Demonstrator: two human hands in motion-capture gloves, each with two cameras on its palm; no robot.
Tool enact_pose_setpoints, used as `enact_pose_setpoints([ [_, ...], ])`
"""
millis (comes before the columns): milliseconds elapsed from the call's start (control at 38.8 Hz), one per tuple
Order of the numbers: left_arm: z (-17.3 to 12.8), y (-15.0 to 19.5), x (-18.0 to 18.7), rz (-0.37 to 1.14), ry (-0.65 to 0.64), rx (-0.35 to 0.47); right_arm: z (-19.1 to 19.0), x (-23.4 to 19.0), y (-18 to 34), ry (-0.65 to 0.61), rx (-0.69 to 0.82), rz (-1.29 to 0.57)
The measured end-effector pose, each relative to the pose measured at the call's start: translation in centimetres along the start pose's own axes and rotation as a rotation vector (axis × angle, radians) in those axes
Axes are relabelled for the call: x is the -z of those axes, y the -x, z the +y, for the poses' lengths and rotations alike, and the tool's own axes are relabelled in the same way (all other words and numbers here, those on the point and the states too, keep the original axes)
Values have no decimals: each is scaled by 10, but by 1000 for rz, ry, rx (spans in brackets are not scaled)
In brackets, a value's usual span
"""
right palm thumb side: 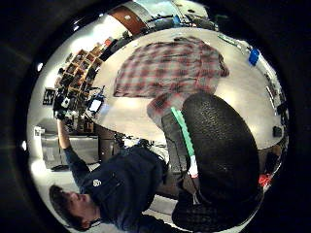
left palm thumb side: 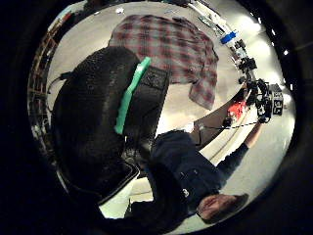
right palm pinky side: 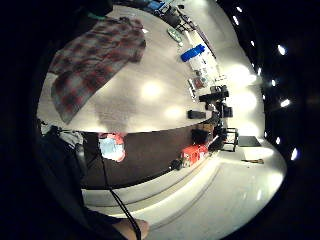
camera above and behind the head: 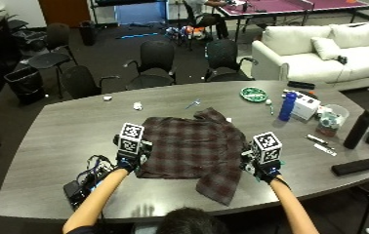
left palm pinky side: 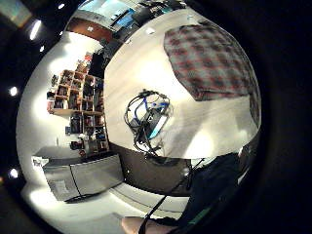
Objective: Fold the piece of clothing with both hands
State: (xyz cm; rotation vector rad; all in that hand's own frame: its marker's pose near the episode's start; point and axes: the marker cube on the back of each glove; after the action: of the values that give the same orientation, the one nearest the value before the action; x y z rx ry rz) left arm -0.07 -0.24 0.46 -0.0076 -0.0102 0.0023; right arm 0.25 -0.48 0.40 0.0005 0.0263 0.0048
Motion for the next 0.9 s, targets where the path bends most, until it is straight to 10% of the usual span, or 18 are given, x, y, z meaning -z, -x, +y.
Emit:
enact_pose_setpoints([
  [901, -38, -15, -81, 46, 156, -150, -42, -51, 34, 275, 86, 13],
])
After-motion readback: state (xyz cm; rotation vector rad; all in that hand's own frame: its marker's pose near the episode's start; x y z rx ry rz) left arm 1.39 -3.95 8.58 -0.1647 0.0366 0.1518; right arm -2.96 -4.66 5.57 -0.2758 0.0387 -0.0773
